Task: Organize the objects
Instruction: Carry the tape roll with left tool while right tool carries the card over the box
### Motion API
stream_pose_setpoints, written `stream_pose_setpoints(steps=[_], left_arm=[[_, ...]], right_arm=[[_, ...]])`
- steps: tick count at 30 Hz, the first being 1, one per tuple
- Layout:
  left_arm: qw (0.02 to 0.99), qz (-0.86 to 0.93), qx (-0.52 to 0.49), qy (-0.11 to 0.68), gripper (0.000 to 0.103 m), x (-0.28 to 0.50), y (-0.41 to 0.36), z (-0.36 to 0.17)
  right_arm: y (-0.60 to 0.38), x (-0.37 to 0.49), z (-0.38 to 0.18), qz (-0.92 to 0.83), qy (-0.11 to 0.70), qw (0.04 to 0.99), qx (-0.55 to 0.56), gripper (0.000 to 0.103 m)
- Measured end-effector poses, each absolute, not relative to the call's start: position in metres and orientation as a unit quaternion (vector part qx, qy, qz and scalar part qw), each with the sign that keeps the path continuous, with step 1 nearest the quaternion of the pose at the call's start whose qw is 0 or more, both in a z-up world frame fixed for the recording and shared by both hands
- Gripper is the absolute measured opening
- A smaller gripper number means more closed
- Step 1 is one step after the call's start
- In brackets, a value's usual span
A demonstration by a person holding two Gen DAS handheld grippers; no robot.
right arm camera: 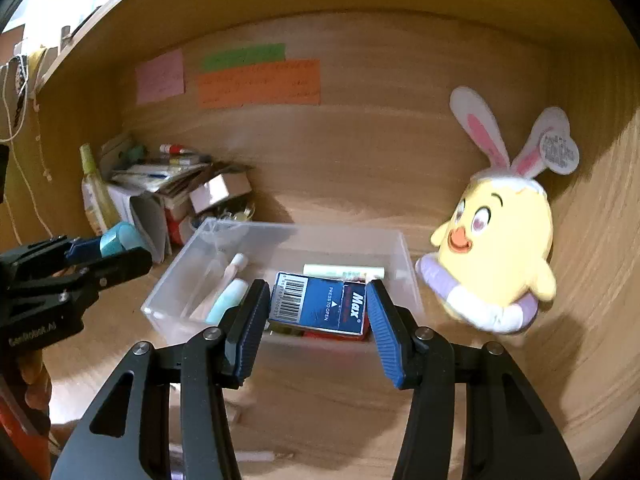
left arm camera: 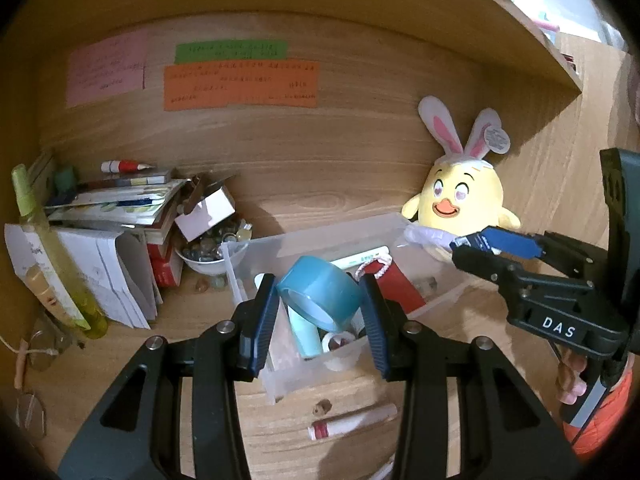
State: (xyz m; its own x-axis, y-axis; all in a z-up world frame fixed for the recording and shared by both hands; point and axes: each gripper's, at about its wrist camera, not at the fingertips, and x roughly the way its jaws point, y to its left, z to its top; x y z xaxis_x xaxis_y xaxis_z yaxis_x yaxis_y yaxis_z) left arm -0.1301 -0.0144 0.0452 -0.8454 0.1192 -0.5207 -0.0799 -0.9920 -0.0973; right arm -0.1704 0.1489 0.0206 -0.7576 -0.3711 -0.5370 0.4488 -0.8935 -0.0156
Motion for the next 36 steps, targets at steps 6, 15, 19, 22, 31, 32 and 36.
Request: stream_pose_setpoints(steps=[6,15,19,22,31,32,36], left_arm=[[0.044,0.956,-0.287,-0.034,0.041,-0.148,-0.014,0.038],[0.040,0.943,-0.327,-0.043,0.041,-0.174,-0.018,0.011],[0.038,0.940,-0.338,-0.039,0.041,-0.180,-0.017,0.002],[0.034,0.936,-0.348,-0.033,0.041,-0.186,-0.016,-0.006],[0.032,0.929,-0.368,-0.017,0.041,-0.196,-0.010,-0.022],[0.029,0.929,-0.369,-0.011,0.041,-0.197,-0.009,-0.022],[0.029,0.929,-0.369,-0.003,0.041,-0.197,-0.006,-0.023]], right_arm=[[0.144,-0.187,0.024,-0.937,0.077,0.213,0.267,0.046],[0.138,-0.213,-0.001,-0.926,0.075,0.209,0.304,0.046],[0.137,-0.226,-0.018,-0.919,0.073,0.207,0.327,0.046],[0.136,-0.237,-0.032,-0.912,0.071,0.203,0.349,0.046],[0.132,-0.251,-0.050,-0.903,0.080,0.199,0.373,0.046],[0.131,-0.252,-0.051,-0.903,0.081,0.197,0.374,0.046],[0.129,-0.253,-0.055,-0.900,0.084,0.199,0.379,0.047]])
